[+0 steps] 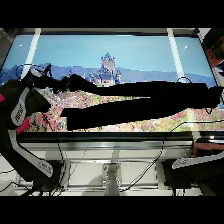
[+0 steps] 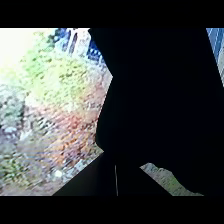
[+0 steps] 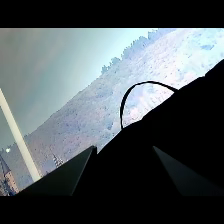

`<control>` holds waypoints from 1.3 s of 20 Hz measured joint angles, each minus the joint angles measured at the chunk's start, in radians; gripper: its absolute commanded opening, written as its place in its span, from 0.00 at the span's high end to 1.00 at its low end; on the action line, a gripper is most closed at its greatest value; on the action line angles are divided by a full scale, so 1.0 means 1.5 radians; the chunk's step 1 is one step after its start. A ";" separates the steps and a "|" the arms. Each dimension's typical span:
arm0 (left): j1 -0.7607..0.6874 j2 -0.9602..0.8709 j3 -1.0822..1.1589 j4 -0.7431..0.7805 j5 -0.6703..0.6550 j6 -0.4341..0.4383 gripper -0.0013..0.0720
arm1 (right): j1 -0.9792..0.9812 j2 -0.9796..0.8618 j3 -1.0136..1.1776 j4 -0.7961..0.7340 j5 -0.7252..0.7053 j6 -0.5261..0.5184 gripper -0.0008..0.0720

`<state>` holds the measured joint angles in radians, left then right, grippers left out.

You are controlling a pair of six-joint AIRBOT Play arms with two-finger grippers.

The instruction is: Fold the clothes and pants, and hang the long-sleeved shirts on hangers.

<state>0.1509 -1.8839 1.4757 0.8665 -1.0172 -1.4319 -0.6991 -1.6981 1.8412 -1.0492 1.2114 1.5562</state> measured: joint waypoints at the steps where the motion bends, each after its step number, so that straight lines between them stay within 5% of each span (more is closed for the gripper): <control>1: 0.002 0.005 0.000 -0.032 -0.003 0.002 0.98 | 0.000 0.000 0.000 0.000 0.000 0.000 0.45; 6: 0.005 0.102 0.020 -0.158 -0.015 0.030 0.98 | 0.000 0.000 0.000 0.002 -0.004 0.000 0.45; 13: 0.016 0.187 0.220 -0.174 0.046 -0.005 0.98 | 0.000 0.000 0.000 0.002 -0.007 0.000 0.45; 19: 0.022 0.157 0.264 -0.078 -0.025 -0.018 0.98 | 0.000 0.000 0.000 0.003 -0.010 0.000 0.45; 26: 0.022 0.114 0.222 0.160 -0.277 -0.013 0.98 | 0.000 0.000 0.000 0.002 -0.004 0.000 0.45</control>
<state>0.1844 -1.7126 1.8088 1.1072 -1.4330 -1.4517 -0.6991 -1.6981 1.8412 -1.0466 1.2060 1.5558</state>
